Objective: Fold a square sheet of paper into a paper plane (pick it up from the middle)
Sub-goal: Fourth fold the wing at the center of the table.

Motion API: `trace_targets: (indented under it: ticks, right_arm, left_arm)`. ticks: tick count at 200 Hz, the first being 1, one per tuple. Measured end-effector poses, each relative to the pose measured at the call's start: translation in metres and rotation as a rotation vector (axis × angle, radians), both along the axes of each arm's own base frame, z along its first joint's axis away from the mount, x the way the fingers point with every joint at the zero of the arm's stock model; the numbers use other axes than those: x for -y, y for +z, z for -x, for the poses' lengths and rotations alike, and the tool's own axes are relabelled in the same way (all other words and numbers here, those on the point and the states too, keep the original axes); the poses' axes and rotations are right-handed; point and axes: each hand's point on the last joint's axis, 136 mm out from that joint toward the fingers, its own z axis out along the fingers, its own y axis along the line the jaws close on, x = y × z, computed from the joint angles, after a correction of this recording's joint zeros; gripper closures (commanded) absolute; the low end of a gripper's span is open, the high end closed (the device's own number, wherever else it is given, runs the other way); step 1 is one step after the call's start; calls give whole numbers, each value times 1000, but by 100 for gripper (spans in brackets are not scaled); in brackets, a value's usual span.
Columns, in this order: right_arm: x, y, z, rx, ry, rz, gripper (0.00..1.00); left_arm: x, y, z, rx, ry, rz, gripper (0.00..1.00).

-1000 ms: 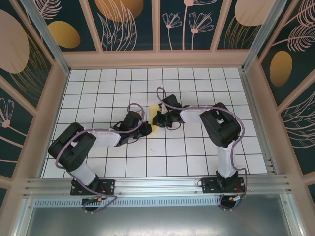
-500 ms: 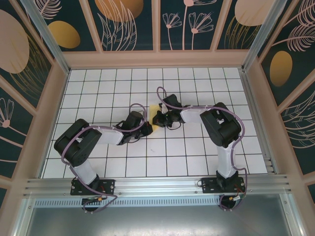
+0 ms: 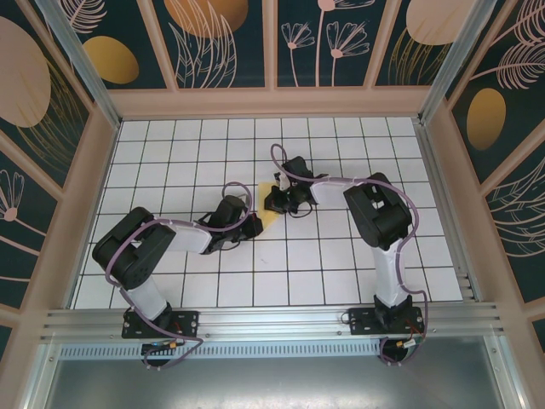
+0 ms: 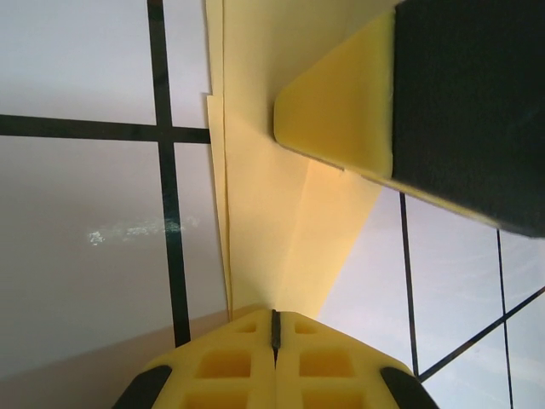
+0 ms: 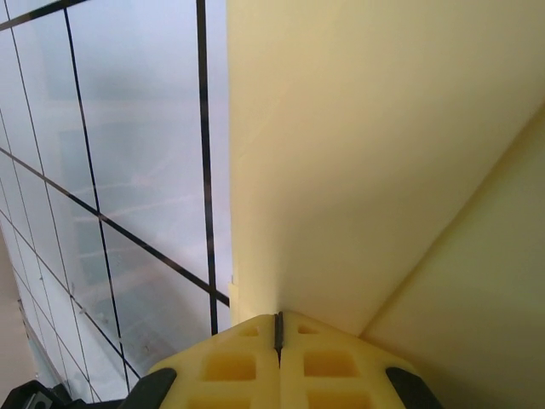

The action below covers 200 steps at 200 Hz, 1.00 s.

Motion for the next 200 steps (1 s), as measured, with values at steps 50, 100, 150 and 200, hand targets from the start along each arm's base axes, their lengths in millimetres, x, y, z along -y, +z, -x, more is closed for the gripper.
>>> trace_targets:
  ticks: [50,100,150,200]
  right_arm:
    - [8,0,-19,8,-8,-8,98]
    - [32,0,-57,48,-64,-11,98]
    - [39,1,-74,52,-81,-12,97]
    - [76,12,-123,160,-200,76,90]
  left_arm:
    - [-1,0,2,2,-3,5,100]
    - [-1,0,3,4,-4,7,100]
    - [-1,1,3,3,-5,8,100]
    - [-7,1,12,-26,-21,-21,95]
